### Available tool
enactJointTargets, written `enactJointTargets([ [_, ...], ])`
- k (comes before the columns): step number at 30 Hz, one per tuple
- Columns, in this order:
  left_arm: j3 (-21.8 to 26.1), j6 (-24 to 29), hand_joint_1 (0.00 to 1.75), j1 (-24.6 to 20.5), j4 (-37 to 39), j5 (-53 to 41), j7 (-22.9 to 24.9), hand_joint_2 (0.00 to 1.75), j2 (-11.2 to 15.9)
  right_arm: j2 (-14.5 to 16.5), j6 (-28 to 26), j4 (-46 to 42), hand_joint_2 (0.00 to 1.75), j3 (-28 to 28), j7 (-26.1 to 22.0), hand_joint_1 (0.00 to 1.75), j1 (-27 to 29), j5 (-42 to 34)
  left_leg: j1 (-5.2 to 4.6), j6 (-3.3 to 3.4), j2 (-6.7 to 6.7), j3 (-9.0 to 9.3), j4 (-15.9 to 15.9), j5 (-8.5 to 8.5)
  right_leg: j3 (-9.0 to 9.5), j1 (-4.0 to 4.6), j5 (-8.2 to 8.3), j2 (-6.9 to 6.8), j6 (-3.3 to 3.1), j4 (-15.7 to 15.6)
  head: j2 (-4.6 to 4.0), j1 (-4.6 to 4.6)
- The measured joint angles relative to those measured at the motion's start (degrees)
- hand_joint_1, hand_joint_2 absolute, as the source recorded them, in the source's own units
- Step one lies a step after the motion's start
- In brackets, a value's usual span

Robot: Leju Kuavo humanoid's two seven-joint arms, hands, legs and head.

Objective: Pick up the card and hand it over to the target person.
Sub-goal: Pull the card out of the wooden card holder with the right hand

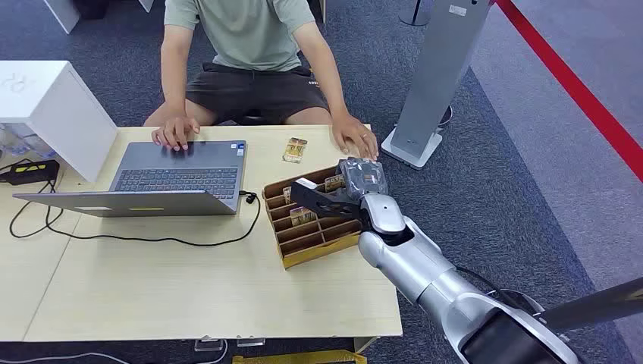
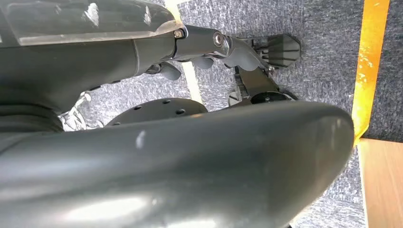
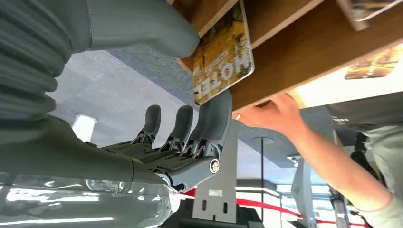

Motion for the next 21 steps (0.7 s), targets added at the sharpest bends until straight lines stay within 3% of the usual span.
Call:
enactJointTargets([
  [21,-0.2,0.2,0.0,0.0,0.0,0.0,0.6,0.0,-0.3,0.6,-0.6,4.0,1.75,-0.1,-0.4,0.77,0.3,-0.5,-0.01,0.01,-0.01,0.02,0.0,-0.01,0.04,-0.01,-0.01,-0.02,0.02,0.0,0.0,0.0],
])
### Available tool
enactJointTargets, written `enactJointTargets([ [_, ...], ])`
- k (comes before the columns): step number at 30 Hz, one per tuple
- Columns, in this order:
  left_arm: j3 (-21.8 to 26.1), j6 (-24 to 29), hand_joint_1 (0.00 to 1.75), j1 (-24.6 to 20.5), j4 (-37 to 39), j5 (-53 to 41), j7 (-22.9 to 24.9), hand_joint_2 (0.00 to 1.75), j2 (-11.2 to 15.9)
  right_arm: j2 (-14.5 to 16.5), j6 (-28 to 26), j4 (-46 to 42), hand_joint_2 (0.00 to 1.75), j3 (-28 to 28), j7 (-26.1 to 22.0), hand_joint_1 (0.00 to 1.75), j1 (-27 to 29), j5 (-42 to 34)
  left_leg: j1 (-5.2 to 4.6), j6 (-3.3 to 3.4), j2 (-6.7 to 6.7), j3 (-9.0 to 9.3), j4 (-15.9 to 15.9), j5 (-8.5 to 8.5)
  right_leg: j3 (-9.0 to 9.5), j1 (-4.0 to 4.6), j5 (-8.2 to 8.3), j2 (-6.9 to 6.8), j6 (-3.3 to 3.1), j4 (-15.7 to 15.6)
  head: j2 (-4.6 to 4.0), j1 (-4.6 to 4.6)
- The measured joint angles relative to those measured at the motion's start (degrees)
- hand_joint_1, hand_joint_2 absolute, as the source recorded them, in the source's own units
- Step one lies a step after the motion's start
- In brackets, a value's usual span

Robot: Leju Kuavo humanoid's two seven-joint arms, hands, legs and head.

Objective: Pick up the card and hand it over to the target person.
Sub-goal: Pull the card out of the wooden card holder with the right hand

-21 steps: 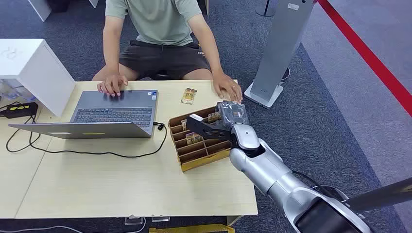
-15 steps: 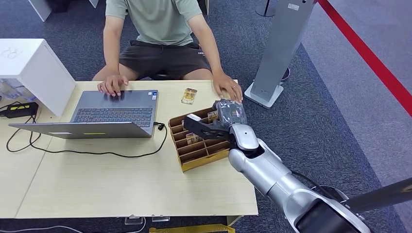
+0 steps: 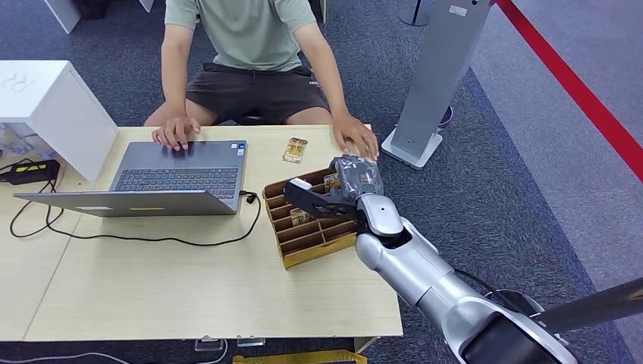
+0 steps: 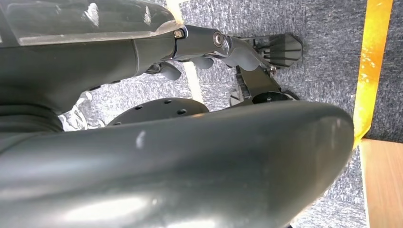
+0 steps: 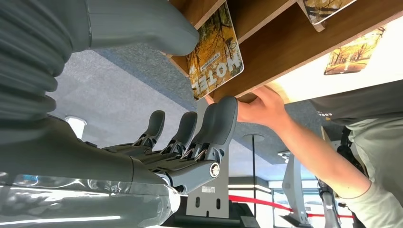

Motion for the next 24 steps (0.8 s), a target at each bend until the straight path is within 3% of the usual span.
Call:
enactJointTargets([
  [12,-0.3,-0.2,0.0,0.0,-0.1,-0.3,-0.4,0.0,-0.2,-0.5,0.2,0.9,1.75,-0.3,0.2,0.65,0.2,-0.1,0.0,0.0,-0.02,-0.01,0.0,0.0,0.0,0.0,0.0,-0.02,0.0,0.0,0.0,0.0],
  [24,0.2,0.0,0.0,0.0,-0.1,0.3,-0.3,0.0,-0.3,0.3,0.2,2.5,1.75,-0.2,-0.4,0.71,-0.3,-0.3,-0.01,0.0,0.04,0.01,0.0,0.01,-0.01,-0.01,0.01,0.04,-0.01,0.0,0.0,0.0],
])
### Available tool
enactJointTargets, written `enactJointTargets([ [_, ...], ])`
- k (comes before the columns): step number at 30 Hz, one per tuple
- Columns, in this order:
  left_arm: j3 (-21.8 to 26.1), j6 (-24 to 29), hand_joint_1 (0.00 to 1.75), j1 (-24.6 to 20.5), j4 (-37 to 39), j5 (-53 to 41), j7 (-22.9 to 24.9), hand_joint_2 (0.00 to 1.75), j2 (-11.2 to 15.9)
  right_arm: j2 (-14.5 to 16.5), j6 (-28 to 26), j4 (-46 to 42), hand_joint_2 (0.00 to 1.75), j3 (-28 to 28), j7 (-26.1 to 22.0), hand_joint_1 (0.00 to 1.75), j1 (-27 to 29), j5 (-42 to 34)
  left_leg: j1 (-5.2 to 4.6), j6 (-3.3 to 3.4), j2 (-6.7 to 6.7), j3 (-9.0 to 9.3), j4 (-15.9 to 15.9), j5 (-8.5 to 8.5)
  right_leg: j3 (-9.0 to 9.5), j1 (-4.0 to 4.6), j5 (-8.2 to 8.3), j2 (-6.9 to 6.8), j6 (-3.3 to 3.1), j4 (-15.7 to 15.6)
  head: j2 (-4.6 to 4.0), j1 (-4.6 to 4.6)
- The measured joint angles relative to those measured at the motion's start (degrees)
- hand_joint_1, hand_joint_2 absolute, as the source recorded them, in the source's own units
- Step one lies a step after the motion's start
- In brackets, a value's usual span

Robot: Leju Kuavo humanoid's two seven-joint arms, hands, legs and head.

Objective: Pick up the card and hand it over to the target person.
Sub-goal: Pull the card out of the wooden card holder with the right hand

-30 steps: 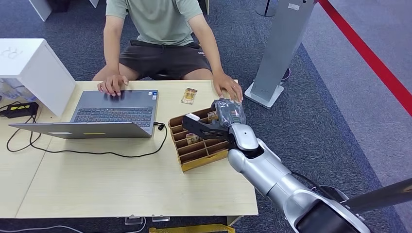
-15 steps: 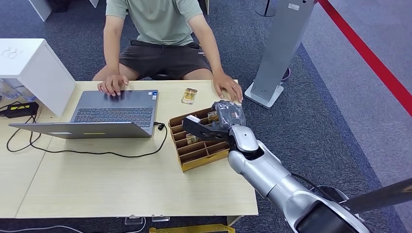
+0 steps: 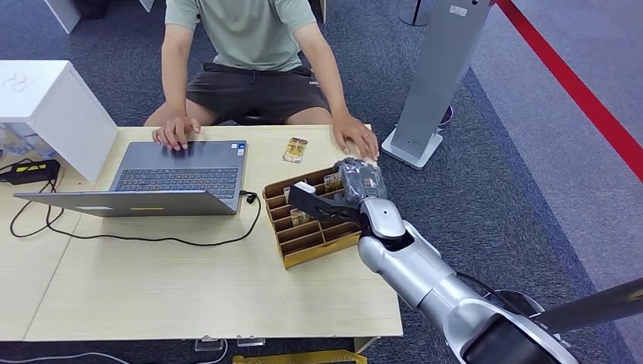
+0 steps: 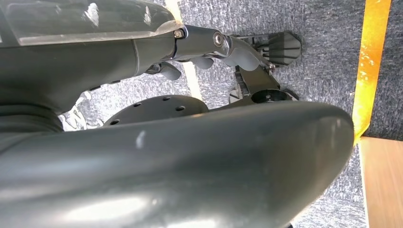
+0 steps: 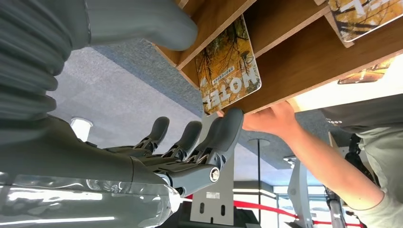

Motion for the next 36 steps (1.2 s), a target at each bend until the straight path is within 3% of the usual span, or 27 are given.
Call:
enactJointTargets([
  [3,0.0,0.0,0.0,0.0,0.0,0.0,0.0,0.0,0.0,0.0,-0.1,0.4,1.75,0.0,-0.1,0.79,-0.1,-0.1,0.0,0.0,0.0,0.0,0.0,0.0,0.0,0.0,0.0,0.0,0.0,0.0,0.0,0.0],
  [7,0.1,0.0,0.0,0.0,0.0,0.1,-0.2,0.0,0.0,0.3,-0.7,2.0,1.75,-0.1,-0.8,1.03,-0.7,-0.5,0.01,-0.01,0.0,-0.01,0.0,0.0,-0.01,0.01,0.0,0.0,-0.01,0.0,0.0,0.0],
  [22,-0.2,-0.1,0.0,-0.1,0.1,-0.1,-0.2,0.0,0.4,-0.4,-0.6,1.4,1.75,-0.4,-0.4,1.02,-0.2,-0.6,0.0,0.0,-0.01,-0.03,0.0,0.01,-0.02,0.01,0.0,-0.02,-0.01,0.0,0.0,0.0],
  [32,-0.5,0.0,0.0,-0.1,0.1,-0.4,-0.2,0.0,0.4,-1.3,-0.2,0.6,1.75,-0.9,0.4,1.51,0.4,-0.8,0.01,0.01,-0.06,-0.03,0.0,0.0,0.0,0.01,-0.01,-0.07,0.01,0.0,0.0,0.0],
  [36,-0.6,-0.2,0.0,-0.1,0.0,-0.5,-0.3,0.0,0.4,-1.6,0.0,-0.1,1.75,-1.0,0.6,1.57,0.6,-0.7,0.01,0.0,-0.07,-0.04,0.0,0.0,0.0,0.01,-0.02,-0.08,0.01,0.0,0.0,0.0],
])
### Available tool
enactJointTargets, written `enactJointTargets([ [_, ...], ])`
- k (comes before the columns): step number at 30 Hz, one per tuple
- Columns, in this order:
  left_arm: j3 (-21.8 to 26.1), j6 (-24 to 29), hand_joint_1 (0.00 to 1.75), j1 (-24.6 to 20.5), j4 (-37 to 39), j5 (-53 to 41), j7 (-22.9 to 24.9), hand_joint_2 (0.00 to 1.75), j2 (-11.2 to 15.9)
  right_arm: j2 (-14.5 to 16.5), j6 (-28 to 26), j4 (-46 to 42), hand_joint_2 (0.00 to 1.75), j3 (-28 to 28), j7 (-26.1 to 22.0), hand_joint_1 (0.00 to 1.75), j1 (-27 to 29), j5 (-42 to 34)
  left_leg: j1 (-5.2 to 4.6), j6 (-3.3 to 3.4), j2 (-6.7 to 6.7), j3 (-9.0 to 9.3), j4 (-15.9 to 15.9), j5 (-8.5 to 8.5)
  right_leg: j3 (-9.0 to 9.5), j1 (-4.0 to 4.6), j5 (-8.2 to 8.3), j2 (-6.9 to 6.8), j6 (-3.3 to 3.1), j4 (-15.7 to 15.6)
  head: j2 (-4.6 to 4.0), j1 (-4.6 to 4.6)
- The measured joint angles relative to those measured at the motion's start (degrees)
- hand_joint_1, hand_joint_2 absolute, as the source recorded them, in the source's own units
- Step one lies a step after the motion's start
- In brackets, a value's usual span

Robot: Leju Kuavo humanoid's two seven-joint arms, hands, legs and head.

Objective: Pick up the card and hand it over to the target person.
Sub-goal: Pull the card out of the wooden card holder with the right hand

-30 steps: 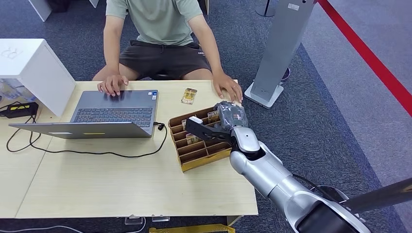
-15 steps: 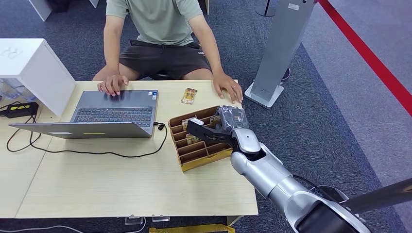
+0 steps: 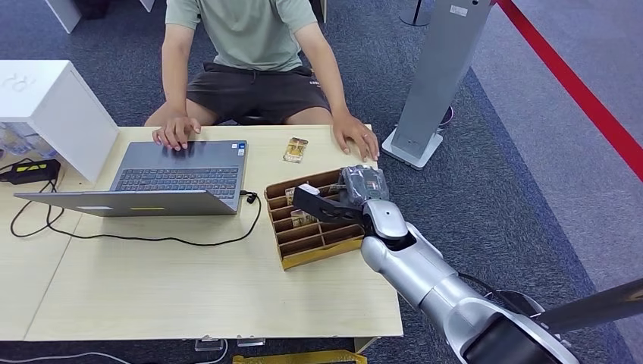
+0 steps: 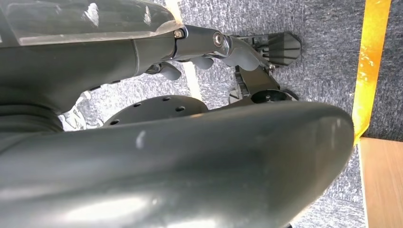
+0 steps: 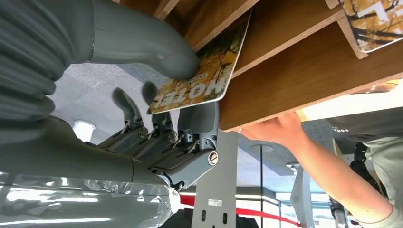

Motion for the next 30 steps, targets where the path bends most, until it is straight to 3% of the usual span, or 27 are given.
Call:
enactJointTargets([
  [14,1.6,0.9,0.0,0.1,0.1,1.5,-0.2,0.0,0.1,-0.1,0.4,-3.0,1.75,0.7,0.4,1.57,-0.2,1.0,0.01,0.0,0.01,0.04,0.0,0.0,0.02,0.01,0.01,0.01,-0.01,0.0,0.0,0.0],
  [30,2.5,1.4,0.0,0.2,0.1,2.5,-0.6,0.0,0.1,-0.5,3.2,-23.0,1.75,3.3,1.3,1.57,-6.5,-0.9,-0.02,-0.01,0.18,-0.14,0.1,-0.04,-0.22,-0.02,0.0,0.19,-0.02,0.2,0.0,0.0],
])
